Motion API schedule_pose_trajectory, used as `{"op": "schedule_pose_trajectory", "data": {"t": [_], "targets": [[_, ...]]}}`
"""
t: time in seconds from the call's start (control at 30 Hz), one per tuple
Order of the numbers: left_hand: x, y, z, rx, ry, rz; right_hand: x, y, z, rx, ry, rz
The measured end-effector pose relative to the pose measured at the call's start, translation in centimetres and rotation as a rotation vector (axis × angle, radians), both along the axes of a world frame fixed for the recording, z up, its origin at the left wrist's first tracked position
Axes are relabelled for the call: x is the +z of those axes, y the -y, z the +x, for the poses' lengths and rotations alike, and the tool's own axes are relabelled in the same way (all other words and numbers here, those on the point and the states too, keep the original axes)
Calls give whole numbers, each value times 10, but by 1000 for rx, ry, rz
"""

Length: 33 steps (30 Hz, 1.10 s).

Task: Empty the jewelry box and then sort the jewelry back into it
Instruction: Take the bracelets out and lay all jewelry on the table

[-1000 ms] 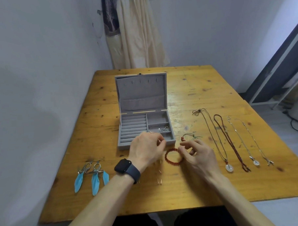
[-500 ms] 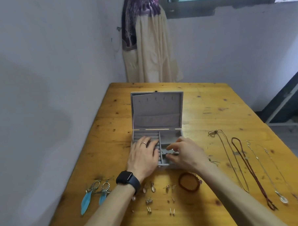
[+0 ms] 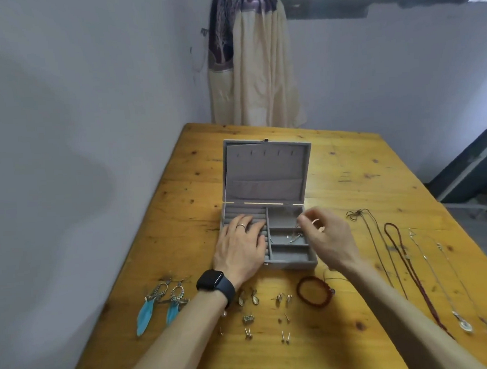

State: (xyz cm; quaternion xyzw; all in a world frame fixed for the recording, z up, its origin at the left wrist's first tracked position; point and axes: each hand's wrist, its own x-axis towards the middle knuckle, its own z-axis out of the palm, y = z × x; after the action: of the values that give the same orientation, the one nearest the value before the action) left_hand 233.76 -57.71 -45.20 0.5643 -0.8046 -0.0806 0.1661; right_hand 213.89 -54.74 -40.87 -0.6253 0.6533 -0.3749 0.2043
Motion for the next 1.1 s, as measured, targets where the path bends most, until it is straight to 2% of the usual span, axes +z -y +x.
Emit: {"op": "schedule_pose_trajectory", "data": {"t": [0.1,0.2,0.37,0.5,0.57,0.67,0.8,0.93,1.0,1.1], "targets": [[3,3,-3,-18,21,-7,22,-16,-11,-70,281,11],[10,7,-9,-53,41,-61,29,-35,-24,-98,458,5],[31,17,-28,-116,53,-72,16,-70,-37,-186,590,24],[44,24,-54,-167,237,-22,-7,-98,-42,-257,634,67],[47,27,-67,-149,256,37,-16,-110,-44,-281,627,74],[48,29,-82,-138,289,89,-24,-125,-49,-284,512,94],[45,25,-95,-140,370,61,-22,-141,-61,-255,297,119],[48,21,-97,-171,419,64,-19,-150,-71,-206,240,169],[50,20,-92,-165,337,123,-16,-153,-71,-156,220,207],[53,16,-83,-125,70,252,-7,-154,-69,-27,152,283]]}}
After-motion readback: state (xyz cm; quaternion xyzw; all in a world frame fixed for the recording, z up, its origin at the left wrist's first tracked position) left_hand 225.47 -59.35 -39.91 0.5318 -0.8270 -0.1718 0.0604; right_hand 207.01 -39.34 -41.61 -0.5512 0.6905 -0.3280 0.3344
